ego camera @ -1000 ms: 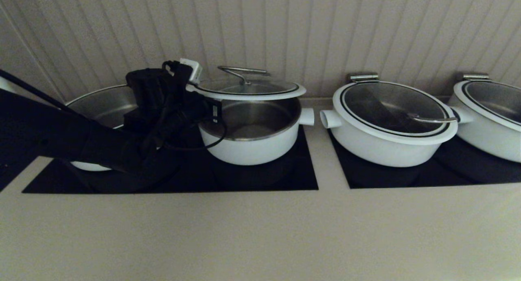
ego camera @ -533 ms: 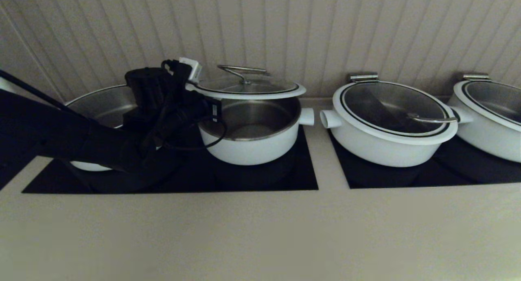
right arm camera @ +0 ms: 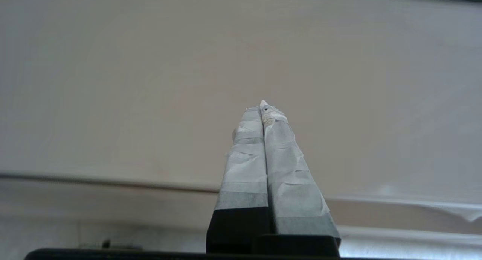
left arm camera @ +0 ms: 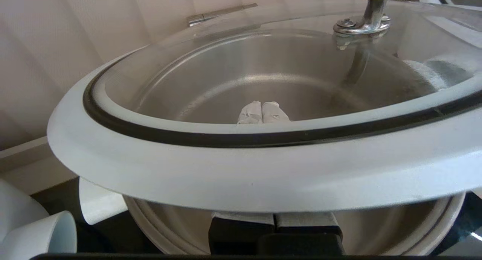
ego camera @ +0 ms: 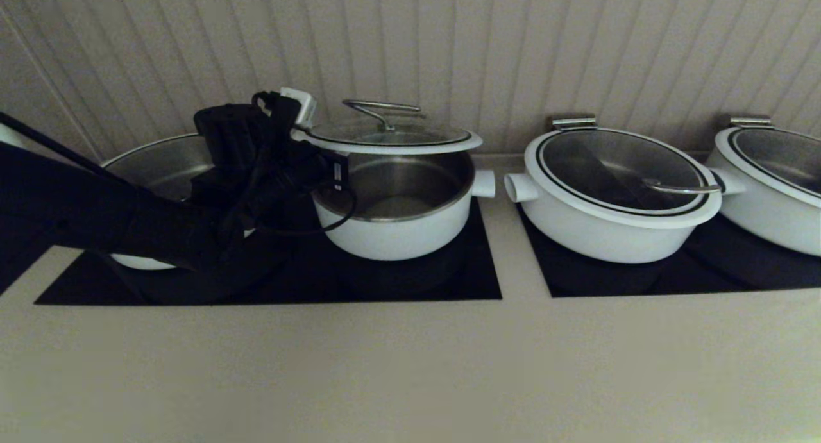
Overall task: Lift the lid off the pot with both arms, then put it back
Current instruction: Open the pot lid completely
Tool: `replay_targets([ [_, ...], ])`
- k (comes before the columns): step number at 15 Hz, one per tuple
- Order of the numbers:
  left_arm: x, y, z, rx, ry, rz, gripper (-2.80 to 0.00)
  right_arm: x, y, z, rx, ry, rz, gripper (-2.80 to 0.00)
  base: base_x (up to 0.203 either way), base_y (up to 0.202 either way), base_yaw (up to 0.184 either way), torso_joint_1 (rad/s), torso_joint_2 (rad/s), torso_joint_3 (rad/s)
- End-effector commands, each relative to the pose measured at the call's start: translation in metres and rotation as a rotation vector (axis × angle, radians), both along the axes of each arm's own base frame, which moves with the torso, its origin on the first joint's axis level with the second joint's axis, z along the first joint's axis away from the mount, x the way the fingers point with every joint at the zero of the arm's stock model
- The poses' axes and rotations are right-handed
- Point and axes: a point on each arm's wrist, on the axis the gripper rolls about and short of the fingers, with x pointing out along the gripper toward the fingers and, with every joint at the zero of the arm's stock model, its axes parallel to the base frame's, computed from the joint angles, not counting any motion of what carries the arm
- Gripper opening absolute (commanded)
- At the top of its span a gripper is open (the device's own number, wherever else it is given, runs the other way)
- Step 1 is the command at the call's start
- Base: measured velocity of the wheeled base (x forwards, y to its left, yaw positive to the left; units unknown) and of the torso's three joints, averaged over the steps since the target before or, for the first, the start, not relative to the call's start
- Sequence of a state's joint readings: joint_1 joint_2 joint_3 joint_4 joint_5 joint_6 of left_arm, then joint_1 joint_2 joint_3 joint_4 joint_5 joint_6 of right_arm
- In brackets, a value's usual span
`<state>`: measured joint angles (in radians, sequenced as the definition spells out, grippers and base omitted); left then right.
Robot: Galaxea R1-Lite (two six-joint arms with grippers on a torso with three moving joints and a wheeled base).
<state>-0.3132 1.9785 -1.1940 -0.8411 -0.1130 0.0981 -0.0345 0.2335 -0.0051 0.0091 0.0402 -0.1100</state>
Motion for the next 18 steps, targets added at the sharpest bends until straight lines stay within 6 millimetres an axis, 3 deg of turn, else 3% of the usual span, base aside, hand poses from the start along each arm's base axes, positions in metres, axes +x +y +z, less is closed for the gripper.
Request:
replay_targets([
  [1,0.0,0.0,0.005,-0.016,-0.045,-0.002,-2.8,-0.008,0.0,-0.002,-0.004,-0.108,0.007,-2.8,0.0,0.0,0.0,0.0,0.0,0.0],
  [4,0.001,0.0,0.005,-0.02,-0.058,0.0,-2.8,-0.018,0.0,-0.004,-0.004,-0.234,0.015,-2.8,0.0,0.0,0.0,0.0,0.0,0.0],
  [18,-0.001,0.001,0.025,-0.045,-0.116,-0.001,-2.8,-0.018,0.0,-0.004,-0.003,-0.236,0.017,-2.8,0.0,0.0,0.0,0.0,0.0,0.0],
])
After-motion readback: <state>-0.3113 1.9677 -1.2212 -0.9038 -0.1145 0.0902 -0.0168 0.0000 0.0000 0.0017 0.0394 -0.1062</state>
